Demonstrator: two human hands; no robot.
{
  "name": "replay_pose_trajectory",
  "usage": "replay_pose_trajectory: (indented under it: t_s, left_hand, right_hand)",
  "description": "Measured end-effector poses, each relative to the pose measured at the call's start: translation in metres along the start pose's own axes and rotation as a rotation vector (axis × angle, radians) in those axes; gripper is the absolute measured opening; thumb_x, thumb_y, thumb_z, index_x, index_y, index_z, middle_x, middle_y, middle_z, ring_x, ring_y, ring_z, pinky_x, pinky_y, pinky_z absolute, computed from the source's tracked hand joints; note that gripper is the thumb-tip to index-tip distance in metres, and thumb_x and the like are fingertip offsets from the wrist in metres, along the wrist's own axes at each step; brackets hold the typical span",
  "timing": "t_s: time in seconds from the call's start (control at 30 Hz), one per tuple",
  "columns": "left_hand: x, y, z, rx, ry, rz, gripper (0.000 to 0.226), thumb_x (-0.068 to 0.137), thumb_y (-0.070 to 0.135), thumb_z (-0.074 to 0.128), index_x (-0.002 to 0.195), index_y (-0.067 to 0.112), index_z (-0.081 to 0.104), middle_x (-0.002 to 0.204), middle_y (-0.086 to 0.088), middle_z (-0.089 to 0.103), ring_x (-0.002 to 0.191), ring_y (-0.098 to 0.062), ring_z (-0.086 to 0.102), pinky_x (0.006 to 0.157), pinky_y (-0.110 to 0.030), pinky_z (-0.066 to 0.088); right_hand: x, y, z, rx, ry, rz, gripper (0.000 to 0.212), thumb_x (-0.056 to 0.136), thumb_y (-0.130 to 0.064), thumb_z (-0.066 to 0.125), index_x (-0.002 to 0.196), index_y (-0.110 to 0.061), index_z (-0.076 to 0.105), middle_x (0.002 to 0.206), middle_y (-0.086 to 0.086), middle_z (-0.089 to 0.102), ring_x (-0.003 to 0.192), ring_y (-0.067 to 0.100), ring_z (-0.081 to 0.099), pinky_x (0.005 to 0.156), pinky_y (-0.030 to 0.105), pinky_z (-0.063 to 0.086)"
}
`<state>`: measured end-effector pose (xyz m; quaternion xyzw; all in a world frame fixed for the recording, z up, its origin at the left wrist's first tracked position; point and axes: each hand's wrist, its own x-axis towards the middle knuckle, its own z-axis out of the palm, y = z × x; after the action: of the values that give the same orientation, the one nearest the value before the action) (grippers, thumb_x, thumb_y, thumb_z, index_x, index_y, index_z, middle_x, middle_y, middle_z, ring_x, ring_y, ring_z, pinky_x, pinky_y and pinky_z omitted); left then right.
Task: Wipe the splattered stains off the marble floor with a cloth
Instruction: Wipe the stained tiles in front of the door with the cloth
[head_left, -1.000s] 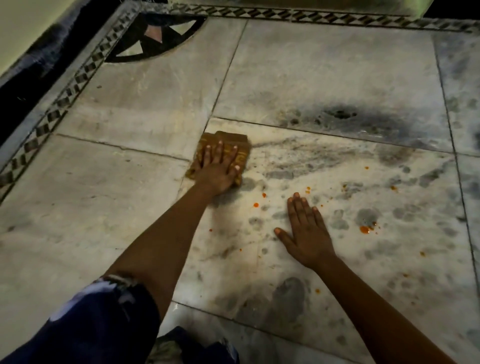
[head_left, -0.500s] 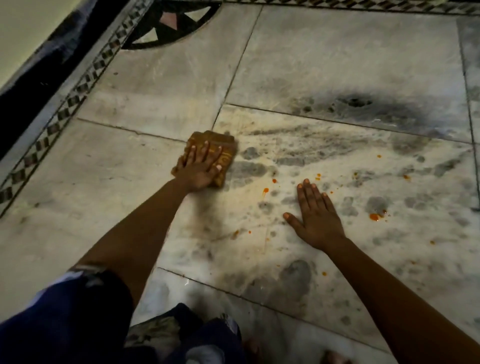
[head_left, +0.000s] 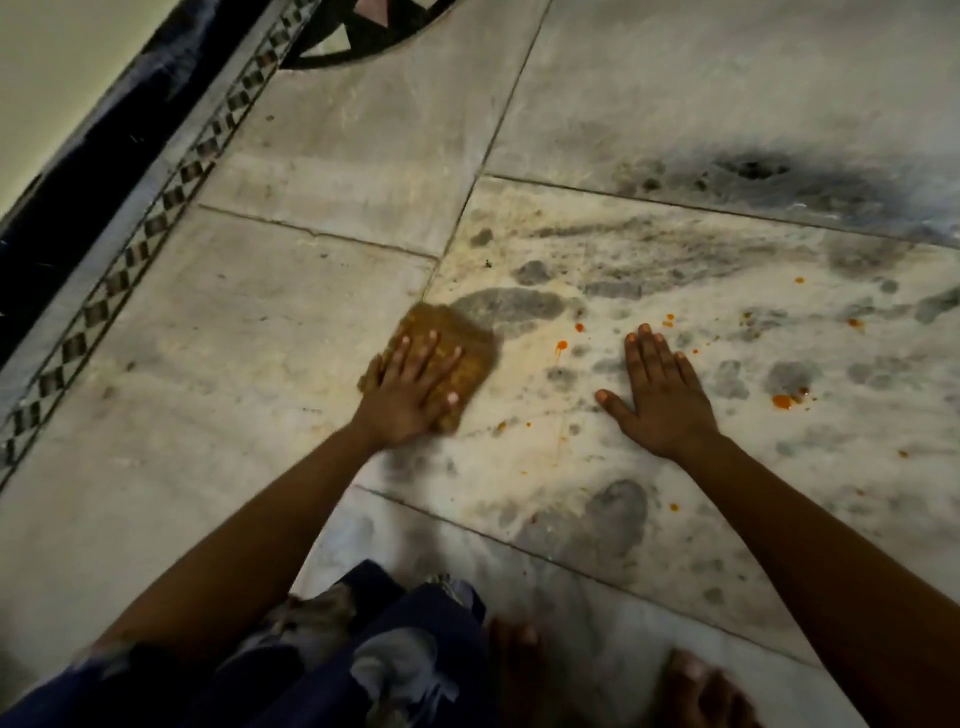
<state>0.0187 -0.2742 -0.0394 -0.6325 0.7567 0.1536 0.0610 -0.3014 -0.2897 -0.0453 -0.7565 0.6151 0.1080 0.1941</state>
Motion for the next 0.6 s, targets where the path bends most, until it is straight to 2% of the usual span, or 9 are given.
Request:
replay_pose_trajectory:
  t_s: [0.07,0.13,0.2,0.3,0.4,0.47,0.53,0.6]
  left_hand:
    - [0.037,0.007,-0.015,-0.075,-0.083,-0.133,0.063,0.086,0.071,0.012,0.14,0.05,-0.011,0.158,0.006,-0.013,0.145,-0.028,-0.012,0.113,-0.05,-0.002]
    - [0.053,0.019,-0.023,-0.054,-0.134,-0.133,0.059,0.095,0.058,0.024,0.144,0.046,-0.004,0.157,0.006,-0.016,0.144,-0.029,-0.015,0.114,-0.052,-0.004]
    - [0.037,0.029,-0.014,-0.015,-0.116,-0.056,0.056,0.093,0.061,0.02,0.143,0.047,-0.005,0.158,0.005,-0.014,0.144,-0.029,-0.013,0.113,-0.051,-0.005]
    - [-0.029,0.035,0.018,0.055,0.009,0.108,0.064,0.087,0.068,0.001,0.145,0.041,-0.001,0.157,0.0,-0.002,0.145,-0.032,-0.002,0.112,-0.047,-0.001]
    - [-0.102,0.017,0.05,0.081,0.084,0.187,0.057,0.094,0.06,0.008,0.148,0.04,0.004,0.158,-0.002,0.004,0.144,-0.027,0.0,0.111,-0.042,0.0]
    - [-0.119,-0.007,0.056,0.065,0.12,0.112,0.058,0.094,0.06,0.008,0.147,0.041,-0.002,0.159,0.001,-0.007,0.144,-0.025,-0.001,0.111,-0.043,0.005]
    - [-0.103,-0.021,0.048,0.006,0.134,-0.072,0.063,0.087,0.069,-0.001,0.145,0.044,-0.008,0.157,-0.001,-0.009,0.144,-0.024,-0.003,0.111,-0.05,0.007]
    - [-0.076,-0.022,0.033,-0.091,0.099,-0.276,0.082,0.073,0.079,-0.012,0.145,0.04,-0.007,0.158,-0.003,-0.007,0.144,-0.027,-0.007,0.112,-0.053,0.001]
  right_hand:
    - [-0.001,0.001,-0.003,-0.001,-0.018,-0.007,0.079,0.095,-0.058,0.023,0.148,-0.012,-0.014,0.156,0.007,-0.022,0.144,0.019,-0.017,0.115,0.033,-0.008]
    - [-0.002,0.001,-0.004,-0.013,-0.033,-0.017,0.08,0.095,-0.057,0.023,0.148,-0.012,-0.014,0.156,0.007,-0.021,0.144,0.019,-0.016,0.116,0.034,-0.007]
    - [-0.003,0.003,-0.004,-0.027,-0.034,-0.022,0.08,0.094,-0.057,0.024,0.148,-0.012,-0.014,0.156,0.008,-0.02,0.145,0.02,-0.015,0.116,0.034,-0.006]
    - [-0.004,0.002,-0.003,-0.025,-0.02,-0.015,0.08,0.094,-0.057,0.024,0.148,-0.011,-0.014,0.156,0.009,-0.02,0.145,0.021,-0.015,0.116,0.035,-0.006]
    - [-0.003,0.003,0.0,-0.019,-0.001,-0.018,0.082,0.094,-0.061,0.021,0.148,-0.011,-0.014,0.156,0.008,-0.019,0.145,0.021,-0.014,0.116,0.035,-0.006]
    - [-0.004,0.004,0.001,-0.012,0.013,-0.019,0.087,0.087,-0.067,0.013,0.148,-0.011,-0.012,0.157,0.008,-0.018,0.145,0.021,-0.013,0.116,0.035,-0.006]
    - [-0.004,0.003,0.003,-0.006,0.016,-0.021,0.091,0.078,-0.065,0.009,0.148,-0.011,-0.011,0.157,0.008,-0.017,0.145,0.021,-0.013,0.116,0.035,-0.006]
    - [-0.003,0.004,0.005,0.002,0.021,-0.024,0.091,0.077,-0.065,0.009,0.148,-0.011,-0.011,0.157,0.008,-0.016,0.145,0.021,-0.013,0.116,0.036,-0.006]
